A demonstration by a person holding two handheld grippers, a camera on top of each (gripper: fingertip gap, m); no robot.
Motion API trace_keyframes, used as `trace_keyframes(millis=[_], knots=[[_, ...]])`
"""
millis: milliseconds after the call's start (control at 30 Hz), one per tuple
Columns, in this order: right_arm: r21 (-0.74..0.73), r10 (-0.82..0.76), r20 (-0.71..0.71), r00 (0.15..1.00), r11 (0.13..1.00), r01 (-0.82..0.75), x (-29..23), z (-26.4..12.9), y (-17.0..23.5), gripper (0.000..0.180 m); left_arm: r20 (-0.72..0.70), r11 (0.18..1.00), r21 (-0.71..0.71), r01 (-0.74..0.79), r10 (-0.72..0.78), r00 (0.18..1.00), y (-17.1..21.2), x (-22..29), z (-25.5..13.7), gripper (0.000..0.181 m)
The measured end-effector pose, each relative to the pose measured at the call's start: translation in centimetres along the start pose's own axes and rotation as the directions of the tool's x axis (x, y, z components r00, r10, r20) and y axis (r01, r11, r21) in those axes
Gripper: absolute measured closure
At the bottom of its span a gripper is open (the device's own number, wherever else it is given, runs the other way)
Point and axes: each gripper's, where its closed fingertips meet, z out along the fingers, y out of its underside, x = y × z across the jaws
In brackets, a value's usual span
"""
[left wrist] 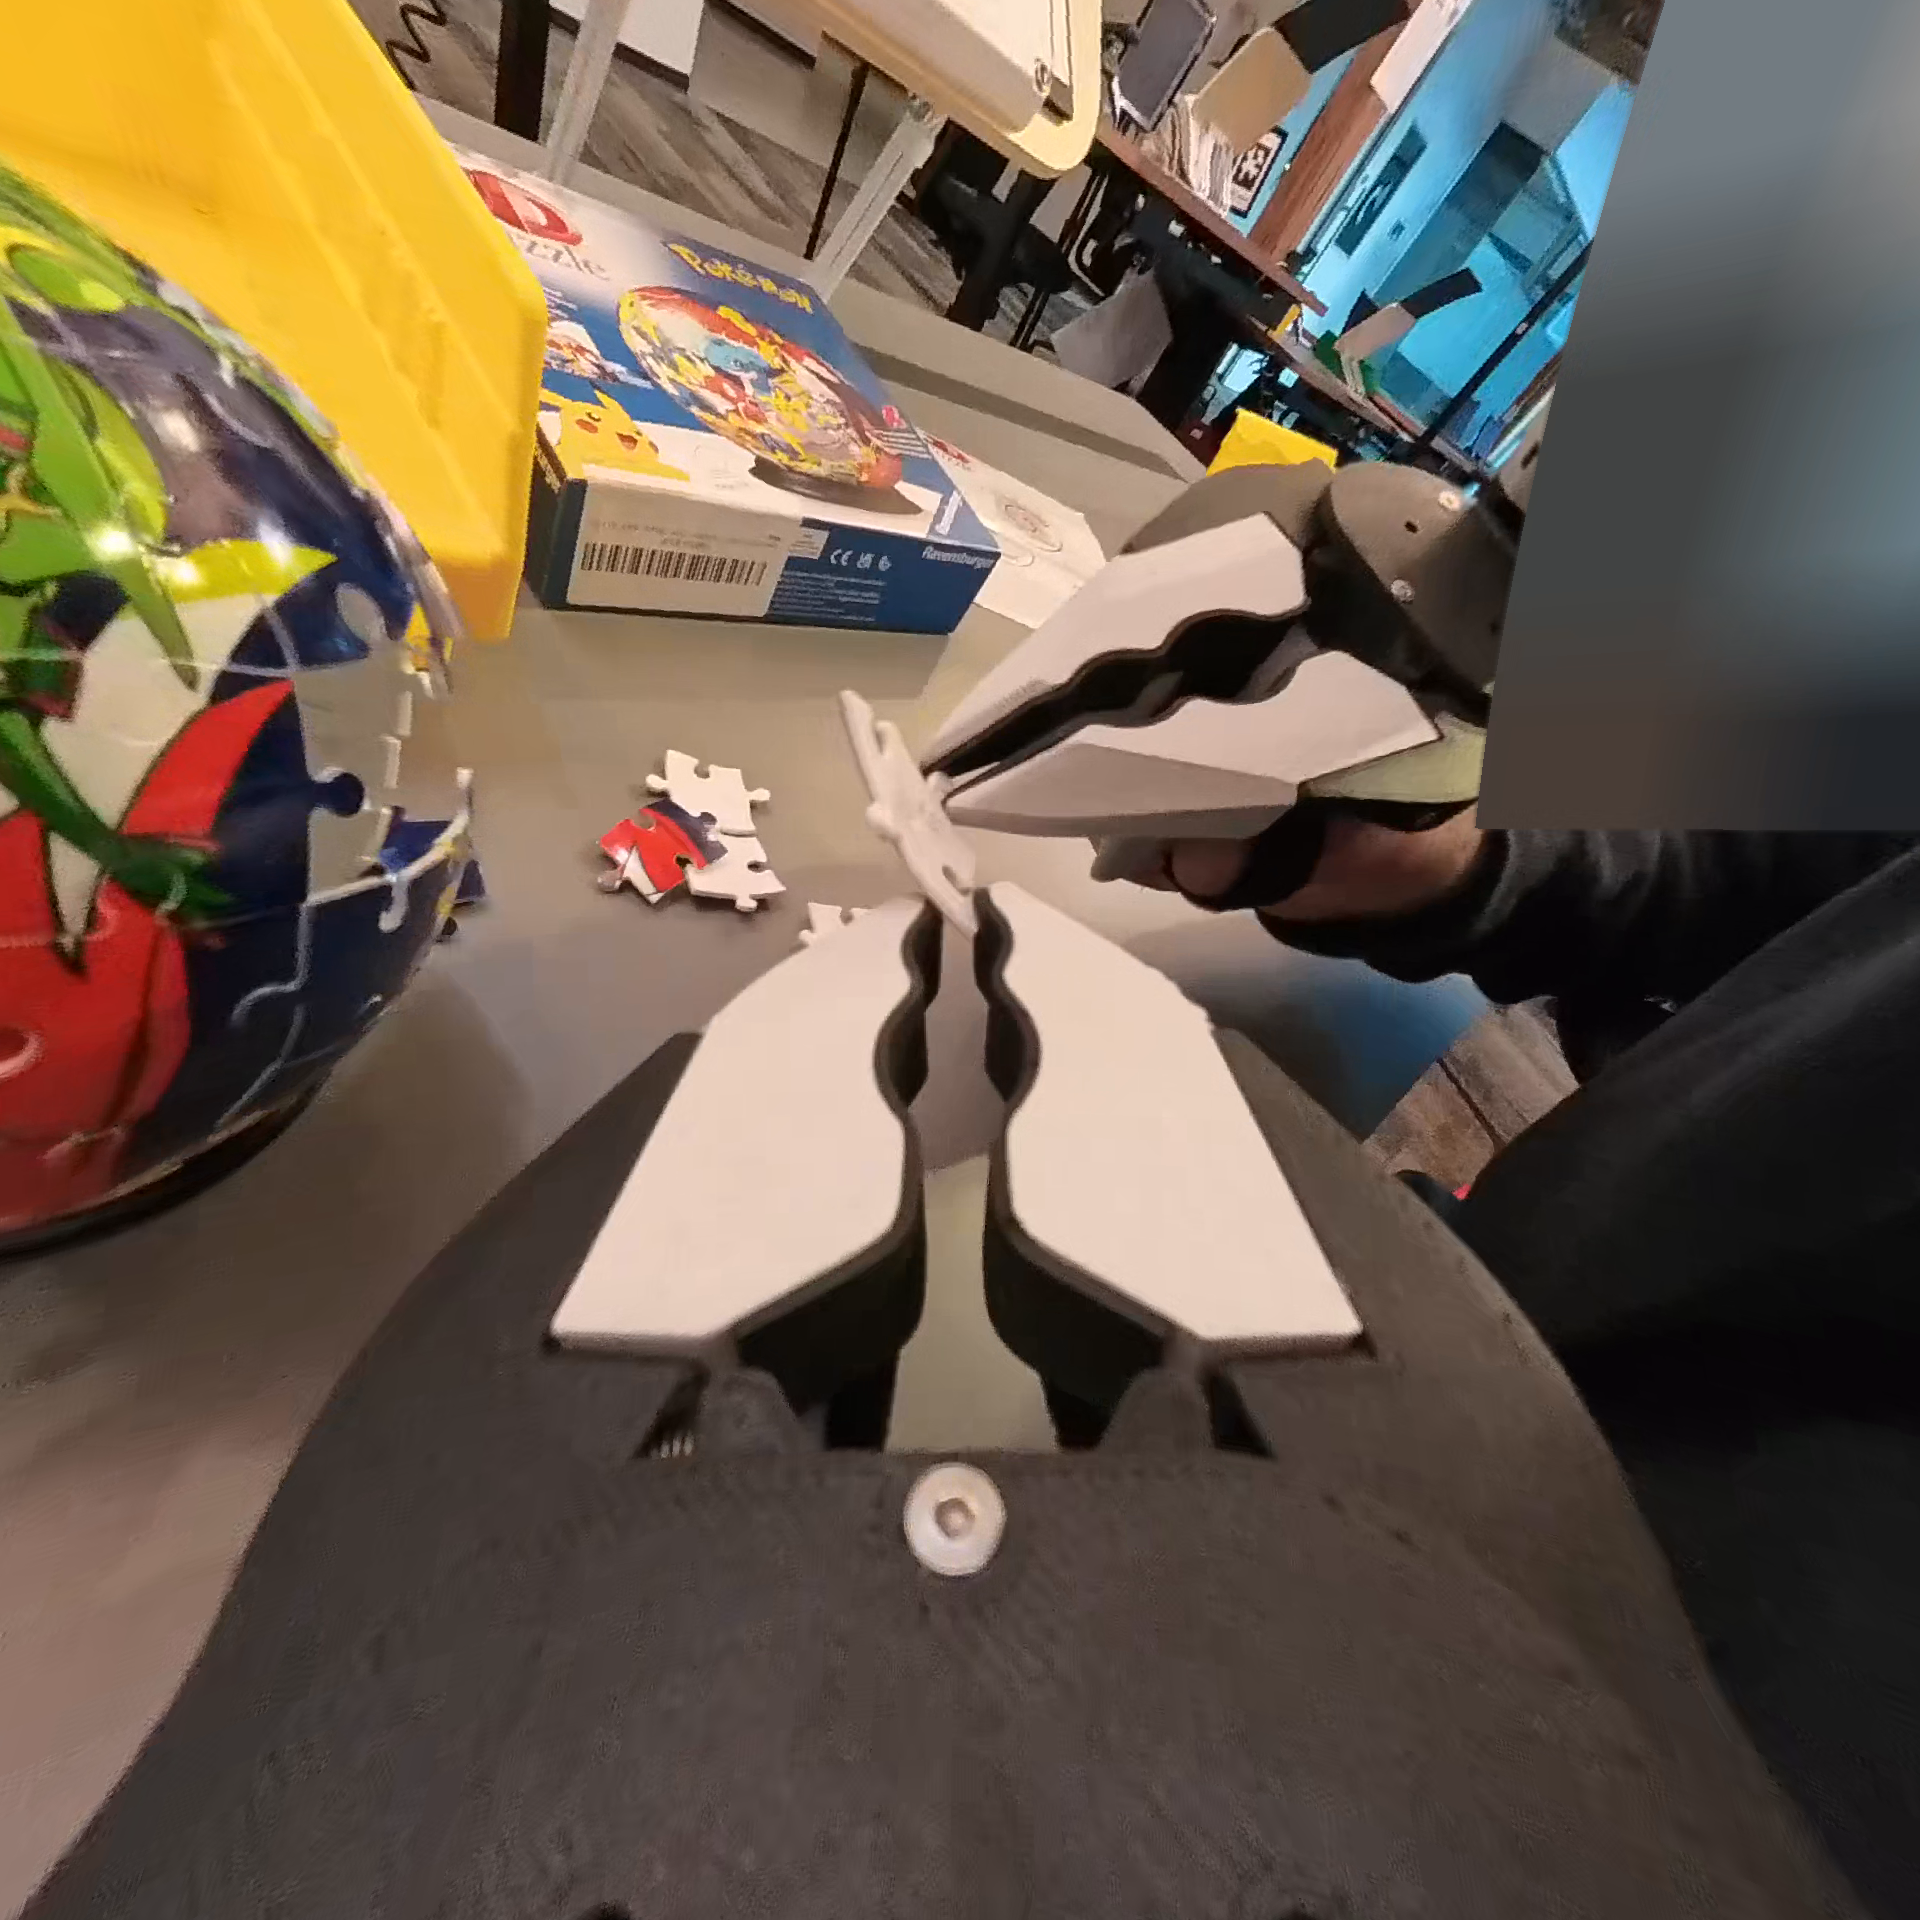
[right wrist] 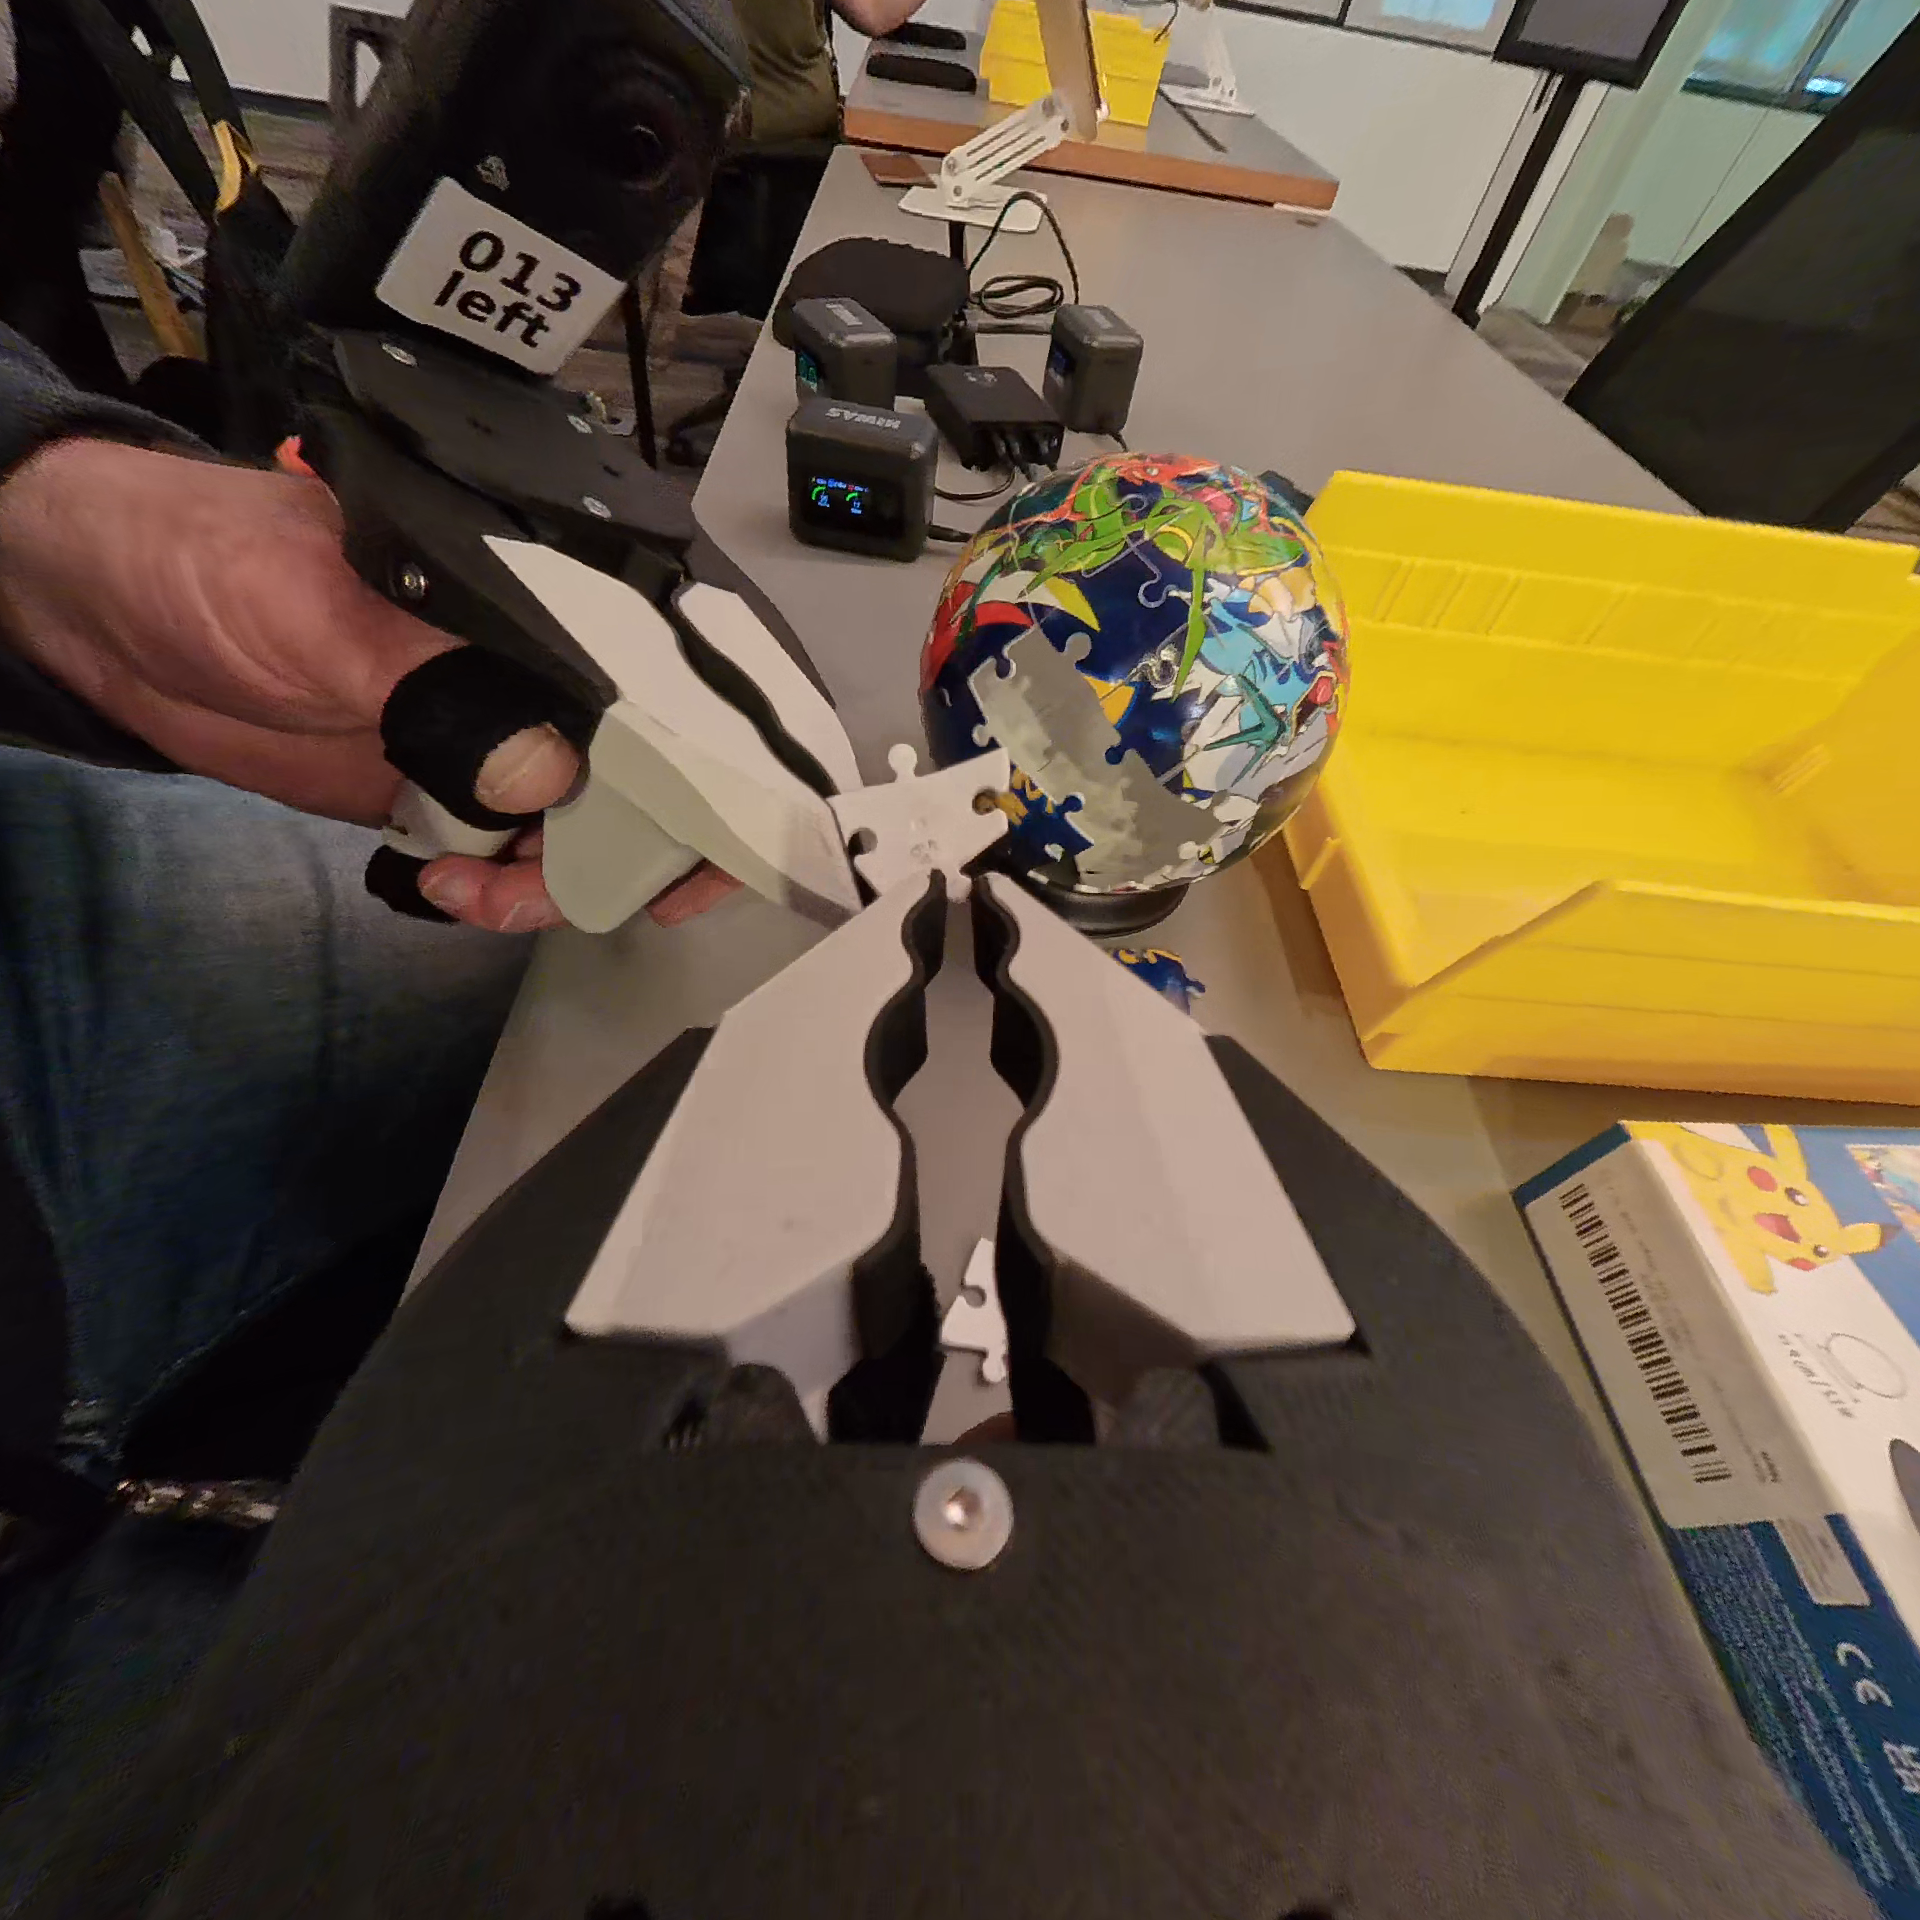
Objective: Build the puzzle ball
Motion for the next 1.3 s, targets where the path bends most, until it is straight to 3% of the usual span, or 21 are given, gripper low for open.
trace_keyframes(millis=[333,600,1000,1200,1300], knots=[[0.021,-0.030,0.012,0.999,0.999,0.030,-0.8,-1.0,0.0,0.179,-0.033,1.000,0.012,0.014,-0.013,0.999,-0.1,0.2,-0.2,0.180],[0.048,0.195,0.099,0.976,0.979,-0.200,-0.6,-1.2,0.1,0.180,-0.055,1.000,-0.012,-0.006,0.006,0.998,-0.1,0.4,-0.1,0.180],[0.007,0.231,0.185,0.955,0.972,-0.236,-0.8,-1.3,0.5,0.180,-0.065,0.998,-0.049,-0.027,0.024,0.998,0.5,0.6,0.0,0.179],[-0.027,0.236,0.200,0.951,0.971,-0.236,0.1,-1.0,0.7,0.180,-0.032,0.999,-0.044,-0.030,0.028,0.999,0.6,0.2,-0.3,0.166],[-0.062,0.199,0.190,0.961,0.980,-0.191,1.4,-0.8,0.9,0.180,0.031,0.993,-0.062,-0.105,0.108,0.994,0.7,-0.4,-1.0,0.157]])
